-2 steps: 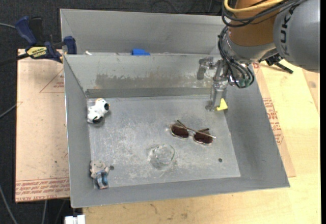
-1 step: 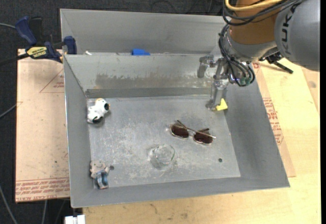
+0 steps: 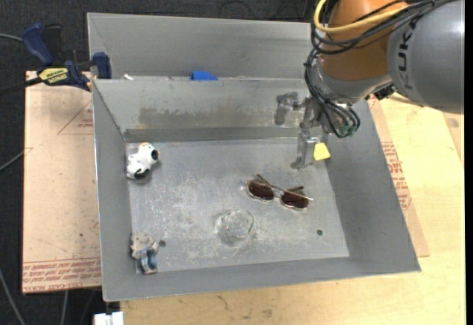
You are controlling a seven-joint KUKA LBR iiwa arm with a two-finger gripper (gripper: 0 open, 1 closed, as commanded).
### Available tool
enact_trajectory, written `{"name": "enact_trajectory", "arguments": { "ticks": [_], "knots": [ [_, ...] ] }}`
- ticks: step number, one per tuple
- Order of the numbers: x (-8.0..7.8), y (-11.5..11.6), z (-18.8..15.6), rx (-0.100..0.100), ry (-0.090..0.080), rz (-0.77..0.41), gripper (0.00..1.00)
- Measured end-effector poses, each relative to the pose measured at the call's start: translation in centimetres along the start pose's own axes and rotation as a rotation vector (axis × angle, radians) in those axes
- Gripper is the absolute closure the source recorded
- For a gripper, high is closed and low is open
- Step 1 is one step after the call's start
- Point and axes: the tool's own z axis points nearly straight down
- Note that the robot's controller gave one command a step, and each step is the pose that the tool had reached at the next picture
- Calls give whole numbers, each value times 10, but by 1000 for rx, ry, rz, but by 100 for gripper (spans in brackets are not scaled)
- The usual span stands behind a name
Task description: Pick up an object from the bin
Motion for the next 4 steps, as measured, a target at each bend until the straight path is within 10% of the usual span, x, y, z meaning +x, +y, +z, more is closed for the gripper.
{"name": "enact_trajectory", "arguments": {
  "ticks": [2, 3, 4],
  "knots": [
    [68, 45, 46, -3, 6, -129, 0],
    [75, 27, 78, -6, 6, -257, 0],
    [42, 28, 115, -5, 5, -392, 100]
  ]
}}
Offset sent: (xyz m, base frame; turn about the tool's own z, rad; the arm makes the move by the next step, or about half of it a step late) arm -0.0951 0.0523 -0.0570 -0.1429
